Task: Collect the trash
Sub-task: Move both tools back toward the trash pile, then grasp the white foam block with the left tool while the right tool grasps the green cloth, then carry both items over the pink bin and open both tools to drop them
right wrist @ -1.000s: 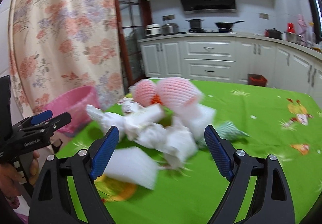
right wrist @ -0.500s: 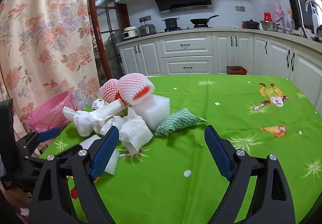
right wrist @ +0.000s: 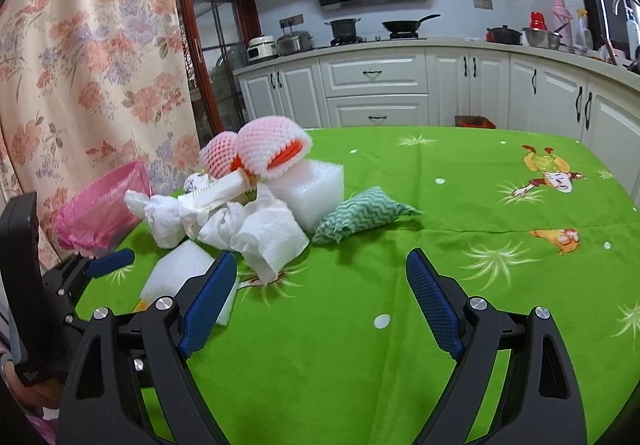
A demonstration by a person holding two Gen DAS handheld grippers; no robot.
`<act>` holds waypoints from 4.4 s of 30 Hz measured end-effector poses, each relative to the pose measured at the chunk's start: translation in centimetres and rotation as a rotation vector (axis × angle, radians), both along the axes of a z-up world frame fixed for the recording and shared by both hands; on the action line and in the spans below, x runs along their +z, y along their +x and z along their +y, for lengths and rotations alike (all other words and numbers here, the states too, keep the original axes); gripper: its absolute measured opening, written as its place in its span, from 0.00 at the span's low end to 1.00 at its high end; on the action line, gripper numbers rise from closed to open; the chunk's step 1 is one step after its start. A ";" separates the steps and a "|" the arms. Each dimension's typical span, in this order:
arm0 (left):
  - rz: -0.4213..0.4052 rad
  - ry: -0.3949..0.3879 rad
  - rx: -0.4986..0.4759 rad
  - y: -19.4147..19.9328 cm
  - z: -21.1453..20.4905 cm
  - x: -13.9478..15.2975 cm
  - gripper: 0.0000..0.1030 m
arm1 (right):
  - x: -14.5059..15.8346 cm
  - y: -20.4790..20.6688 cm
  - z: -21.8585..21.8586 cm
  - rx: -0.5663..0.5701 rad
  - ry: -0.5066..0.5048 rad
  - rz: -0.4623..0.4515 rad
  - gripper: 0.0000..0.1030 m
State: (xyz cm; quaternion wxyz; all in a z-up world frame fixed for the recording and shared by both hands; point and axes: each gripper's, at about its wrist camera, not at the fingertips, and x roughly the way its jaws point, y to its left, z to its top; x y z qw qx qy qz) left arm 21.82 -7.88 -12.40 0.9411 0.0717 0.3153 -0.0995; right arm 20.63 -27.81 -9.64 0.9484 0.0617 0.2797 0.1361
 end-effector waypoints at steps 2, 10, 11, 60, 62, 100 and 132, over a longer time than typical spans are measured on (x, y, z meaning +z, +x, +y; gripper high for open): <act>0.002 -0.006 0.006 0.5 0.3 0.0 0.91 | -0.1 0.4 0.3 0.006 -0.005 0.006 0.79; 0.098 -0.046 -0.061 2.7 0.1 -0.5 0.85 | 0.1 2.0 0.5 -0.001 -0.007 0.014 0.79; 0.106 -0.050 -0.068 2.8 0.0 -0.5 0.84 | 0.0 2.2 0.6 -0.001 -0.009 0.018 0.79; 0.002 -0.061 -0.072 0.4 -2.1 1.3 0.50 | -1.4 6.2 0.4 -0.019 -0.048 0.095 0.08; -0.008 -0.066 -0.064 -0.1 -2.0 1.5 0.49 | -1.1 5.3 0.4 -0.012 -0.056 0.085 0.08; -0.179 -0.166 0.150 -7.7 6.6 6.7 0.50 | 4.1 -4.6 9.3 0.281 -0.132 -0.087 0.09; -0.226 -0.143 0.527 0.2 28.8 10.7 0.50 | 9.5 7.8 30.7 0.703 -0.046 -0.190 0.09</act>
